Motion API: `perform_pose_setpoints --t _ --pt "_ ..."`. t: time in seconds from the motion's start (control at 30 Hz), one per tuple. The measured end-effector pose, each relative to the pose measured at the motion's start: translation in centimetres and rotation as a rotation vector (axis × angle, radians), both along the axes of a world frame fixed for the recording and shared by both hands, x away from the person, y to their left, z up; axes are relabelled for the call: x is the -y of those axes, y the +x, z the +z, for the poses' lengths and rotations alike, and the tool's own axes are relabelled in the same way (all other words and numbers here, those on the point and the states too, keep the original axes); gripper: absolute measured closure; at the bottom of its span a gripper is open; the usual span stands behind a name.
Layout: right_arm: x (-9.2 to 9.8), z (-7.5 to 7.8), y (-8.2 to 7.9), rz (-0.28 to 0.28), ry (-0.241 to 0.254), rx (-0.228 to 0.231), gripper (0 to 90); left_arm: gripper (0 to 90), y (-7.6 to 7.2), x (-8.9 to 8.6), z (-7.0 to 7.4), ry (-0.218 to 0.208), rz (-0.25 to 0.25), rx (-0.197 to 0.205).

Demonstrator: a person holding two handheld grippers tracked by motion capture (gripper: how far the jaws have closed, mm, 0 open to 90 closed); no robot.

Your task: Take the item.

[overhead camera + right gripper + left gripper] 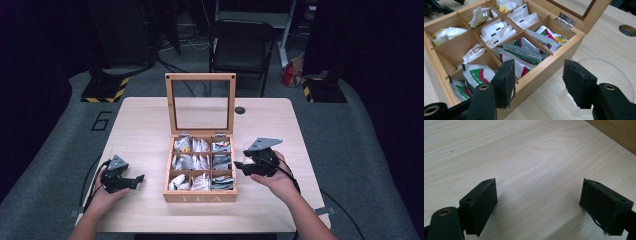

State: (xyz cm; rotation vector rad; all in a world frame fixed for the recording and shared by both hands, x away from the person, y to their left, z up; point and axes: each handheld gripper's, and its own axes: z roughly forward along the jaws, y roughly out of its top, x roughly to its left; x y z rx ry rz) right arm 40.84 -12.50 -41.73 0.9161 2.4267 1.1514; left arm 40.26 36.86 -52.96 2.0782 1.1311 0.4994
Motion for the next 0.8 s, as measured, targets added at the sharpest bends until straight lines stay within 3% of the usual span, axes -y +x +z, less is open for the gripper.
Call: perform_pose_setpoints --t 0.8 --pt "-3.5 1.1 0.7 0.058 0.025 -0.004 49.3 13.8 0.0 0.0 0.0 0.000 0.000 0.000"
